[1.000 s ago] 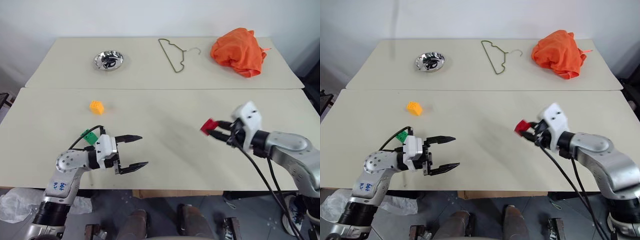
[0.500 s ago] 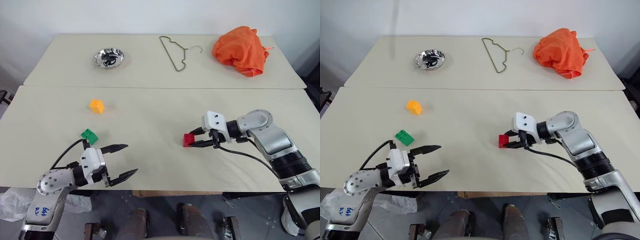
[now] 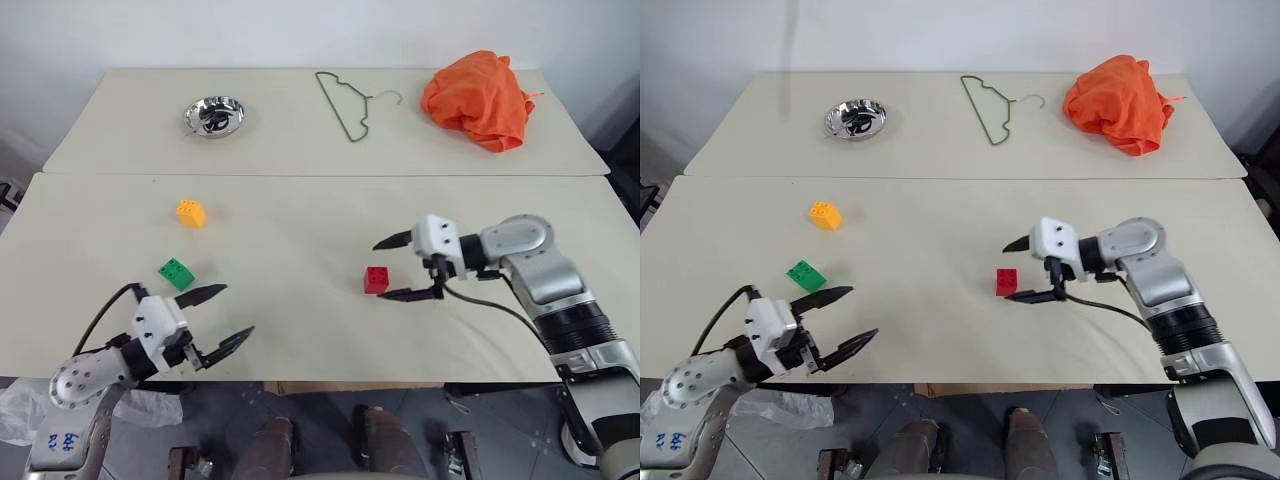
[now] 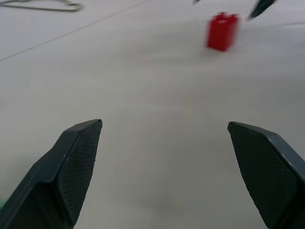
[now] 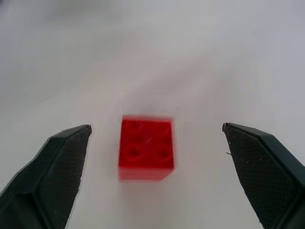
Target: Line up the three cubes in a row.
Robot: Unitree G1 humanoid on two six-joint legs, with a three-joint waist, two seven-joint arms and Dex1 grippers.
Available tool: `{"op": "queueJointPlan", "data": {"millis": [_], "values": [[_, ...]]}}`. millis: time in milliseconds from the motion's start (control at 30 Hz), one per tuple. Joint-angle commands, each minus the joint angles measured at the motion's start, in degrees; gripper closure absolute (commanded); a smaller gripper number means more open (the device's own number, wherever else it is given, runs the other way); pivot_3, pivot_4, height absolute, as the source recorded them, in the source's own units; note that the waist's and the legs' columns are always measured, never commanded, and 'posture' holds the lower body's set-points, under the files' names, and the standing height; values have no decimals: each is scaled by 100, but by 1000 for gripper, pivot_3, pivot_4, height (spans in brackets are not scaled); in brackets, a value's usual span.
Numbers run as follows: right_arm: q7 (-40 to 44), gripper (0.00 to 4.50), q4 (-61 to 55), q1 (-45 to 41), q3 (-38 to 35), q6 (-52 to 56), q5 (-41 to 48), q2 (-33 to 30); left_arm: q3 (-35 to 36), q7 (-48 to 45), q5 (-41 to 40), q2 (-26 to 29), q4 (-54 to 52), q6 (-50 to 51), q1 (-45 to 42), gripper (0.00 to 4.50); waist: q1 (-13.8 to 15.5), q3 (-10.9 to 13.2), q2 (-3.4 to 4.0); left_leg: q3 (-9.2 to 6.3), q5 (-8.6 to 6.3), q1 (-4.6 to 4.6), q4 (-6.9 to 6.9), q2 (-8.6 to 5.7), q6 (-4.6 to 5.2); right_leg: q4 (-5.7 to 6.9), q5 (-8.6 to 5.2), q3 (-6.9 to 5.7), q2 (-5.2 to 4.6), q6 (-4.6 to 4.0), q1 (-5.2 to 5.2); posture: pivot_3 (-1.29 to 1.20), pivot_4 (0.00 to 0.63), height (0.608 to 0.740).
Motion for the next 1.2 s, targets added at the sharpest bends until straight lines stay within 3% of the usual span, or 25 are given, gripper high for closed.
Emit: {"op": "queueJointPlan", "data": {"millis": [33,167,433,600,767,1033,1200], "values": [[499,20,-294,585,-854,-208,1168,177,788,529,-72,-434,-35,-390,589,0,5,0,-1,-1,0,0,-1,1,0,-3,0,0,0,0,3,0,150,740],[886,20,-7,1463,-1458,-390,1639,212,1657,879,-192,-1033,604,-913,1233,0,18,-1,-1,-10,-13,15,1,3,12,-13,0,-5,-1,1,32,0,150,740],[1275,20,940,1414,-1800,-1405,1627,419,2104,549,-719,-887,1494,-910,1132,0,1,0,-1,-1,-13,44,13,1,13,-16,6,2,-6,7,54,0,150,740],[1272,20,648,1587,-1730,-1533,1728,577,1643,37,-698,-240,1502,-540,502,0,20,-1,0,-8,-10,47,11,1,4,-3,3,0,-8,2,53,0,150,740],[1160,20,465,1699,-1640,-1514,1675,625,1178,-133,-283,344,2385,-507,-712,0,-1,-2,2,-6,-10,48,13,-1,4,3,3,-2,-7,2,50,0,150,740],[924,20,230,1866,-1661,-1452,1662,684,385,-233,-19,302,3058,-315,-1810,0,-16,-3,4,3,-8,47,9,0,1,26,4,-9,-2,2,40,0,150,740],[781,0,55,2015,-1692,-1442,1640,707,289,-119,60,171,3189,-409,-2060,1141,-8,-3,3,3,-8,44,13,-1,1,28,4,-11,-2,3,39,0,150,740]]}}
